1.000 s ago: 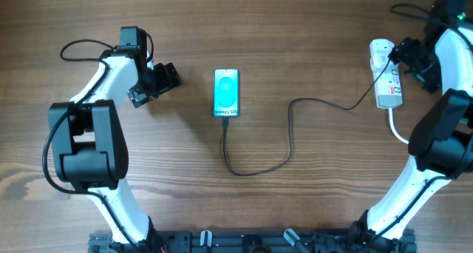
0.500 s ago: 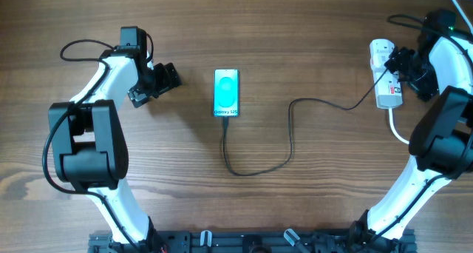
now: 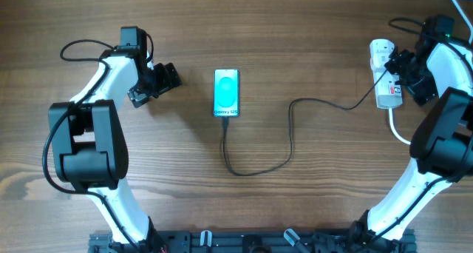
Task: Plug charger to phone and switch on socket
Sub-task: 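Position the right gripper above the rocker switch beside the charger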
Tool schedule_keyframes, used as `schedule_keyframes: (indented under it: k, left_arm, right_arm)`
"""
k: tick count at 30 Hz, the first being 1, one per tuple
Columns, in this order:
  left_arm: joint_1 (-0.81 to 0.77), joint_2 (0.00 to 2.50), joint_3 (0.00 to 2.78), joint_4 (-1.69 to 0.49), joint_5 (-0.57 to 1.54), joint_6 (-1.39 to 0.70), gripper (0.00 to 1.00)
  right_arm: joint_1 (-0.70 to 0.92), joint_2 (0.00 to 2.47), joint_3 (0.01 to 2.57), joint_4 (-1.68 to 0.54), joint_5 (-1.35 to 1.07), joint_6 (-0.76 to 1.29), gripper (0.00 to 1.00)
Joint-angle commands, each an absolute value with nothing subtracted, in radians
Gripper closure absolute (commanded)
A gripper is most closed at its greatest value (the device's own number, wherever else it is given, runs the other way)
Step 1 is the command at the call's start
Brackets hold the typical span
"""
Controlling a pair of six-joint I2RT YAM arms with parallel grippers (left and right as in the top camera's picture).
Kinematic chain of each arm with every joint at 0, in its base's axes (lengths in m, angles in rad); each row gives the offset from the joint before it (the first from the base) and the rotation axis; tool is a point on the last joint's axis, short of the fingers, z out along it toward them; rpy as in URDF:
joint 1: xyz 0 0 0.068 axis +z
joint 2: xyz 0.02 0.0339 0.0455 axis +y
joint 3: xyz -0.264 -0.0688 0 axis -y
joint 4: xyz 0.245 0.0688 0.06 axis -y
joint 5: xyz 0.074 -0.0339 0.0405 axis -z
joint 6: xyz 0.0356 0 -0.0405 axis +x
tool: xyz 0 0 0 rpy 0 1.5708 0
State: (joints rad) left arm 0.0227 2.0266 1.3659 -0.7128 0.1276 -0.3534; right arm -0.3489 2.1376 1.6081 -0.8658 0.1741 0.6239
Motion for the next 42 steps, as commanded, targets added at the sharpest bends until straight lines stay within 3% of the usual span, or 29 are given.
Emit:
schedule_keyframes:
  k: [1,11,42]
  left_arm:
    - [0.025,2.009,1.354,-0.710,0.121,-0.348,0.00]
    - [0.025,2.009,1.354,-0.710,0.121,-0.348,0.00]
    - [0.025,2.009,1.354,-0.710,0.121,-0.348,0.00]
  right_arm:
    - [-0.352,2.182,1.569,-0.877,0.177,0.630,0.00]
    - [-0.369,2.178,1.698,-0.940,0.188,0.628,0.00]
    - [-0.374,2.186,1.575,-0.815,0.176,0.631,0.00]
